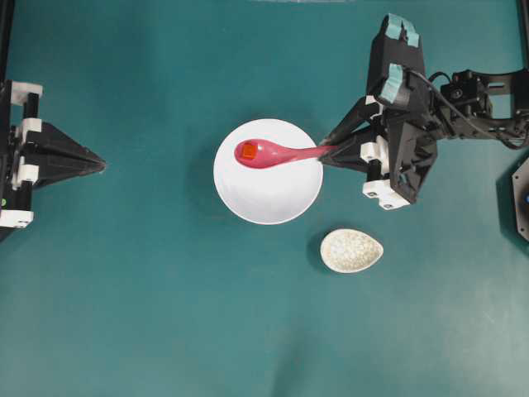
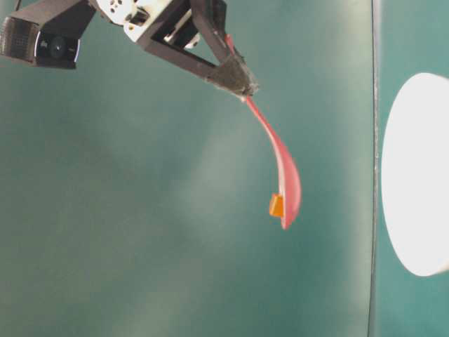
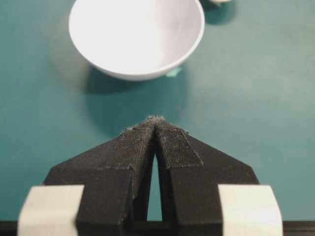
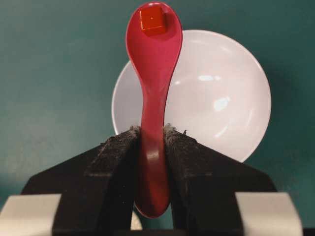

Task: Grip the spoon and scoop the red block from the bowl with right arm.
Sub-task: 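Hold the loaded spoon steady above the white bowl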

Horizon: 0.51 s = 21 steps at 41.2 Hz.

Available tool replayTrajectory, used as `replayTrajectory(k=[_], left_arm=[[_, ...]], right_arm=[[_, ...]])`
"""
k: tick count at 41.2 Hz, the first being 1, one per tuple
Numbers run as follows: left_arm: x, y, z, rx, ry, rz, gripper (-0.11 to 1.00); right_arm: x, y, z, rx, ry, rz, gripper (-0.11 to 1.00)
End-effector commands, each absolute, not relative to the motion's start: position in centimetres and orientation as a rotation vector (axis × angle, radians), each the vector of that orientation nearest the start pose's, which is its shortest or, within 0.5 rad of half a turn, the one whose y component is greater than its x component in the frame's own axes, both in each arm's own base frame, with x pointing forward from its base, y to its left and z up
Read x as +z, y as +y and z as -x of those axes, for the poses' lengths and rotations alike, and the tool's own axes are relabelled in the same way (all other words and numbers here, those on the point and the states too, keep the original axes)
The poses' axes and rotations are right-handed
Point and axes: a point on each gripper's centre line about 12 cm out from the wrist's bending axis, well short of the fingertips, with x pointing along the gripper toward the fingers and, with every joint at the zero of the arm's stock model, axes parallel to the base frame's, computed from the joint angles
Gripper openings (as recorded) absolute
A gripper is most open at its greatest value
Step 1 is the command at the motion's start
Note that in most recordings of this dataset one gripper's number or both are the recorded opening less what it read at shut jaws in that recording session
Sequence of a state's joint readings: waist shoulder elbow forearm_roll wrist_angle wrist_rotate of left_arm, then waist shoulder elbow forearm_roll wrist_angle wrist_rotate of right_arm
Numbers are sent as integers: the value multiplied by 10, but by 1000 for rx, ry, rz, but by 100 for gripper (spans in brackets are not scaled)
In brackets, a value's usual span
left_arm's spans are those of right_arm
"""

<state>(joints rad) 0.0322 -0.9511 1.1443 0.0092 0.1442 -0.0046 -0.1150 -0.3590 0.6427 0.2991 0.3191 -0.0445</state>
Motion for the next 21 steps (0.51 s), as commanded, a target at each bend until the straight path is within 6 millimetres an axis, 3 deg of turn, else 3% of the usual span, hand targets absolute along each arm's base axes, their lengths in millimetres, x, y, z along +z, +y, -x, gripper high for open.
replayTrajectory(k=[1, 21], left_arm=[[267, 7, -200, 35, 302, -4, 0], [266, 7, -200, 34, 307, -4, 0]], right_arm=[[299, -27, -337, -81, 533, -290, 24], [309, -26, -337, -74, 518, -278, 24]])
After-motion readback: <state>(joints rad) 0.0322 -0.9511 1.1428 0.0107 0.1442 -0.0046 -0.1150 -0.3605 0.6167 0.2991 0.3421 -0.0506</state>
